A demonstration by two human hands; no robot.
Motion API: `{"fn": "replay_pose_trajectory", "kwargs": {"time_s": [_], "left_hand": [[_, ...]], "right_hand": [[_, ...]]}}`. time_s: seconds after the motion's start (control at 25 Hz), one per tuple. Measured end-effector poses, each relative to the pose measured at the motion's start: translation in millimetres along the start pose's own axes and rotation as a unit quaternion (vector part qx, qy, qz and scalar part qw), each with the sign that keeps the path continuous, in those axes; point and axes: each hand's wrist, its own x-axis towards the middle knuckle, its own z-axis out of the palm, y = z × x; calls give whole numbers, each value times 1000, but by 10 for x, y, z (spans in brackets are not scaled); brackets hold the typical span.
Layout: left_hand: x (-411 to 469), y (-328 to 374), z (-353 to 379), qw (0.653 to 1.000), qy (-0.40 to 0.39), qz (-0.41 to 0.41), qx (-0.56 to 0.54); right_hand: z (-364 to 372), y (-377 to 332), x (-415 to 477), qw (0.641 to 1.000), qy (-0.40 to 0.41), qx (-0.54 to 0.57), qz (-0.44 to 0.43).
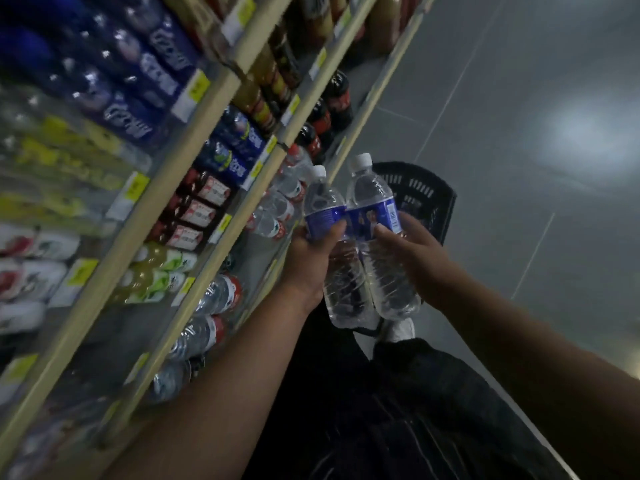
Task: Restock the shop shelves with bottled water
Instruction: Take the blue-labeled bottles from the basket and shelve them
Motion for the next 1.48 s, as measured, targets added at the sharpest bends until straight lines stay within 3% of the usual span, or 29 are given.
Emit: {"fn": "replay_pose_trajectory", "kwargs": {"time_s": [0.16, 0.44, 0.64, 0.92, 1.16, 1.48], "left_hand": [[-518, 0, -472, 993, 50, 44, -97], [-1324, -54, -1303, 979, 129, 92, -130], [-1933, -330, -2181, 955, 227, 69, -177], [-2612, -946, -3423, 927, 307, 69, -204], [-2694, -1433, -3910, 887, 379, -14, -265], [-2226, -1859, -3915, 859, 403, -30, -313]], "right_hand": [[493, -118, -249, 997, -68, -32, 2], [1497, 77, -549, 985, -148, -88, -15], [2455, 352, -939, 968, -210, -136, -33], [3614, 1050, -1460, 926, -313, -211, -4], [4043, 1627, -1345, 894, -386, -224, 29], [4081, 2156, -712, 869, -400, -280, 75]]}}
